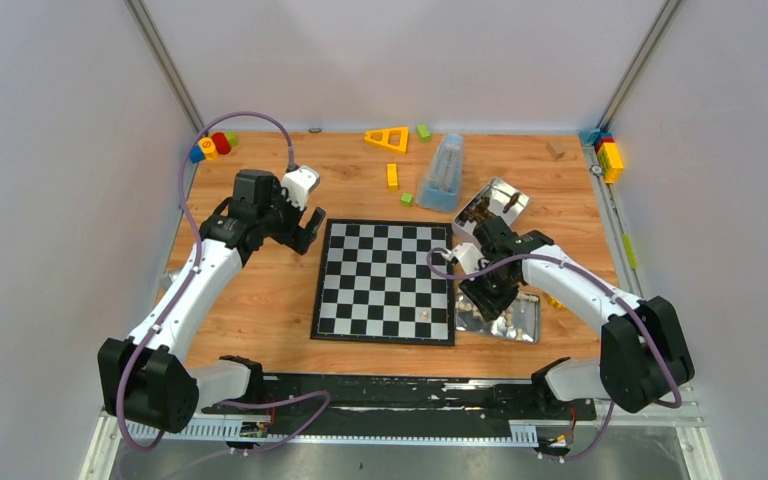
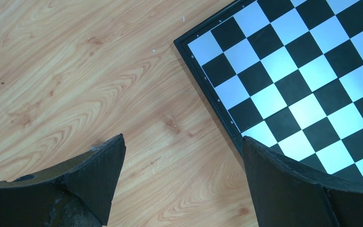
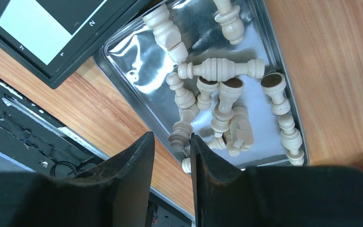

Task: Set up the chess pieces on the board
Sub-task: Pick up the chess piece from the storage box, then place the chess piece on the chessboard.

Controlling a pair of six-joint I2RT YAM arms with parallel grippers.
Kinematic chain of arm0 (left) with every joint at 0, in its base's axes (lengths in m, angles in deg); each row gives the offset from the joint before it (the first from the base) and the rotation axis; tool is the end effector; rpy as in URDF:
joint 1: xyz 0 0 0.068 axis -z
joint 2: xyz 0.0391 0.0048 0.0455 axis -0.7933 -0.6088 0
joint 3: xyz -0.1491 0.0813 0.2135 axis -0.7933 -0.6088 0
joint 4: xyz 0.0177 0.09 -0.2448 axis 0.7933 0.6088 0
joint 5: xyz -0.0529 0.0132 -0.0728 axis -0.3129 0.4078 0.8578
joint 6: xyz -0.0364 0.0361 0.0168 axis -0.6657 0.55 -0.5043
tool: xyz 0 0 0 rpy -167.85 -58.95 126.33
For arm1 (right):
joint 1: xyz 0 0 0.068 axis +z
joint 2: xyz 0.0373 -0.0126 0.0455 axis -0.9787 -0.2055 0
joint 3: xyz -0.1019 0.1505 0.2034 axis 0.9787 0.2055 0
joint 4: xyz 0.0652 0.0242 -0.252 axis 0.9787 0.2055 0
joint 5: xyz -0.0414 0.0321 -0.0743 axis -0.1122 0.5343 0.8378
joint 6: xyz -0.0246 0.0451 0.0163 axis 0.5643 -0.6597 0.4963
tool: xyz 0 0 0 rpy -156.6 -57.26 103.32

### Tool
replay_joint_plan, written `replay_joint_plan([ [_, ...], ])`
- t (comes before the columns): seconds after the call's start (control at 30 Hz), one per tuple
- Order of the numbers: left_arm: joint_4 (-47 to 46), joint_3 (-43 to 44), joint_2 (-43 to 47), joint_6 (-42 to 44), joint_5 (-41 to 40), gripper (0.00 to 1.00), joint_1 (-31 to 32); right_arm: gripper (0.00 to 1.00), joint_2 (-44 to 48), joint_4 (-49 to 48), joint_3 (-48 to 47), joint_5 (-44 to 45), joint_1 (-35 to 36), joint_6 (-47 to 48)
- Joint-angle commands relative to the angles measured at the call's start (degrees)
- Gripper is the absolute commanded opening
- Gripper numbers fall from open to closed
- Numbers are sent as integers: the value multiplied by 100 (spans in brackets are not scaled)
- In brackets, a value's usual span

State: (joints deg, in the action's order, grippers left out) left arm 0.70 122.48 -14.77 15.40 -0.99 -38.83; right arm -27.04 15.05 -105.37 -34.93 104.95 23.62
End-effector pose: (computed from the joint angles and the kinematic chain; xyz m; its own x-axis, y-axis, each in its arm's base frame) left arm 0.2482 -0.0668 0.3032 -0.5265 0.4075 -0.7462 0.5254 0.8459 0.0913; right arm 0.1929 0.1046 0.2018 -0.6159 -0.7682 -0.1747 -0.7876 0.6052 0.1158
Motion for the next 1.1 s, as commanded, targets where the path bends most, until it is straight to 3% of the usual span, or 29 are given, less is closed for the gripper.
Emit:
replay_joint_plan([
  [0.0, -67, 37, -7, 121, 118, 100, -40, 32, 120, -110, 99, 104, -29, 72],
  [0.13, -66, 30, -31, 143, 146, 100, -40, 27, 131, -147, 145, 189, -34, 57],
  [0.37, -60, -9, -17, 323, 889, 100, -36, 0, 371, 144, 17, 100, -39, 194],
  [0.57, -216, -133, 36, 665, 2399, 95, -20, 0, 564, 698, -525, -557, -44, 456],
  [0.73, -441, -127, -21, 782, 3170, 89, 212, 0, 438, 797, -1114, -1039, -41, 441],
  [0.93, -1260, -215, -134, 826, 3617, 83, 1237, 0, -22, 560, -1970, -2020, -41, 214],
  [1.07, -1428, 199, -585, 763, 3731, 79, 1723, 0, -315, 421, -2419, -2519, -44, 79],
])
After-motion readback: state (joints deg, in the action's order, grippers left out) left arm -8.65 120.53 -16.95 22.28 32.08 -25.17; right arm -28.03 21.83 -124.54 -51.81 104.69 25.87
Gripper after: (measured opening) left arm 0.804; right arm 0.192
